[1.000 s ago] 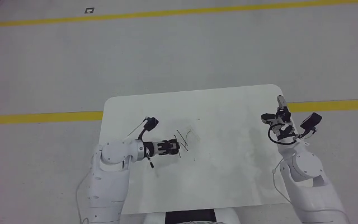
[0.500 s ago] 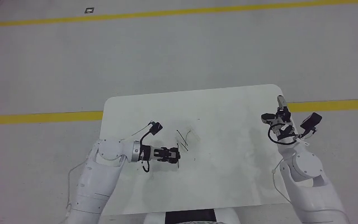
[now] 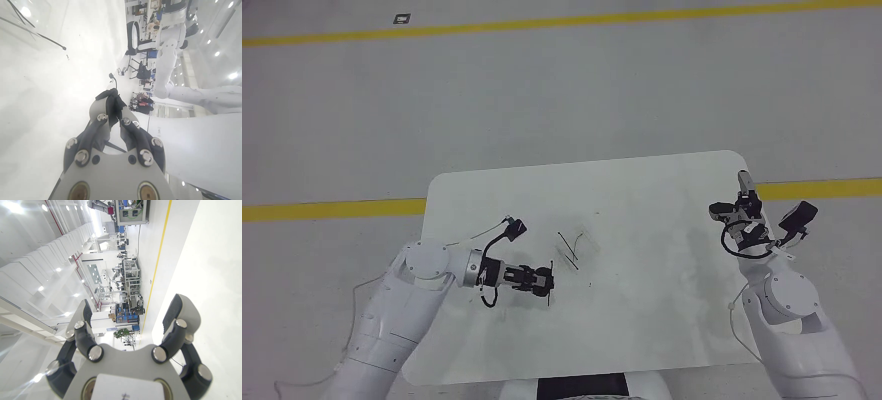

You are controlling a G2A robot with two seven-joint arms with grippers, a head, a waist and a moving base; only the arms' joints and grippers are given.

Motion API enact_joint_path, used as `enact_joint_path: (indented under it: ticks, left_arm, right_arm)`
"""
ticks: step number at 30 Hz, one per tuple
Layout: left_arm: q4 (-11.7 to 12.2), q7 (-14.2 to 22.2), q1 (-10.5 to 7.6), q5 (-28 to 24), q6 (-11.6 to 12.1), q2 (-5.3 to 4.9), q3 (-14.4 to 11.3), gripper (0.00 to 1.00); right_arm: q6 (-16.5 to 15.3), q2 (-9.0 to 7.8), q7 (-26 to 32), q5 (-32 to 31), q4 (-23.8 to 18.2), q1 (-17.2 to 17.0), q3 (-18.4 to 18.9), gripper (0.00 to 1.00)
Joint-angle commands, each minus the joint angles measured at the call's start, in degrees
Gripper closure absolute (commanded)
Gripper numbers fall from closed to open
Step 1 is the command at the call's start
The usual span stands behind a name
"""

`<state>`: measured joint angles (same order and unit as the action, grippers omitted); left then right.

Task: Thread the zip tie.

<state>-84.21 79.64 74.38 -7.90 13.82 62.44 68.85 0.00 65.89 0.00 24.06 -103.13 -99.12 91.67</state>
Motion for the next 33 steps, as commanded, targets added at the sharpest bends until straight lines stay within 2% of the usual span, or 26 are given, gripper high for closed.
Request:
enact_joint_path:
  ticks: [1, 5, 6, 8, 10, 14, 17, 21, 24, 26, 27, 33]
  left_arm:
    - [0.0, 0.0, 0.0, 0.0, 0.0, 0.0, 0.0, 1.0]
    - [0.8, -1.4, 0.04, -0.4, -0.2, -0.03, -0.1, 1.0]
    - [1.0, 0.0, -0.3, -1.3, 1.0, -0.14, -0.7, 1.0]
    - [2.2, 0.0, -0.82, -4.9, 3.5, -0.6, -2.9, 1.0]
    - [4.9, 0.0, -2.61, -6.4, 5.7, -1.62, -5.7, 1.0]
    - [7.3, 0.0, -6.3, -9.7, 5.7, -3.67, -11.1, 1.0]
    - [8.5, 0.0, -8.71, -11.9, 5.7, -5.31, -14.1, 1.0]
    - [8.7, 0.0, -11.23, -14.7, 5.7, -7.57, -17.5, 1.0]
    - [10.7, 0.0, -13.17, -19.2, 5.7, -9.28, -19.1, 1.0]
    - [10.1, 0.0, -14.26, -21.5, 5.7, -10.18, -21.1, 1.0]
    - [10.1, 0.0, -14.68, -22.1, 5.7, -10.51, -21.7, 1.0]
    - [10.1, 0.0, -14.68, -22.1, 5.7, -10.51, -21.7, 1.0]
  right_arm:
    - [0.0, 0.0, 0.0, 0.0, 0.0, 0.0, 0.0, 0.0]
    - [0.0, 0.0, 0.0, 0.0, 0.0, 0.0, 0.0, 0.0]
    - [0.0, 0.0, 0.0, 0.0, 0.0, 0.0, 0.0, 0.0]
    - [0.0, 0.0, 0.0, 0.0, 0.0, 0.0, 0.0, 0.0]
    - [0.0, 0.0, 0.0, 0.0, 0.0, 0.0, 0.0, 0.0]
    - [0.0, 0.0, 0.0, 0.0, 0.0, 0.0, 0.0, 0.0]
    - [0.0, 0.0, 0.0, 0.0, 0.0, 0.0, 0.0, 0.0]
    - [0.0, 0.0, 0.0, 0.0, 0.0, 0.0, 0.0, 0.0]
    - [0.0, 0.0, 0.0, 0.0, 0.0, 0.0, 0.0, 0.0]
    - [0.0, 0.0, 0.0, 0.0, 0.0, 0.0, 0.0, 0.0]
    - [0.0, 0.0, 0.0, 0.0, 0.0, 0.0, 0.0, 0.0]
    - [0.0, 0.0, 0.0, 0.0, 0.0, 0.0, 0.0, 0.0]
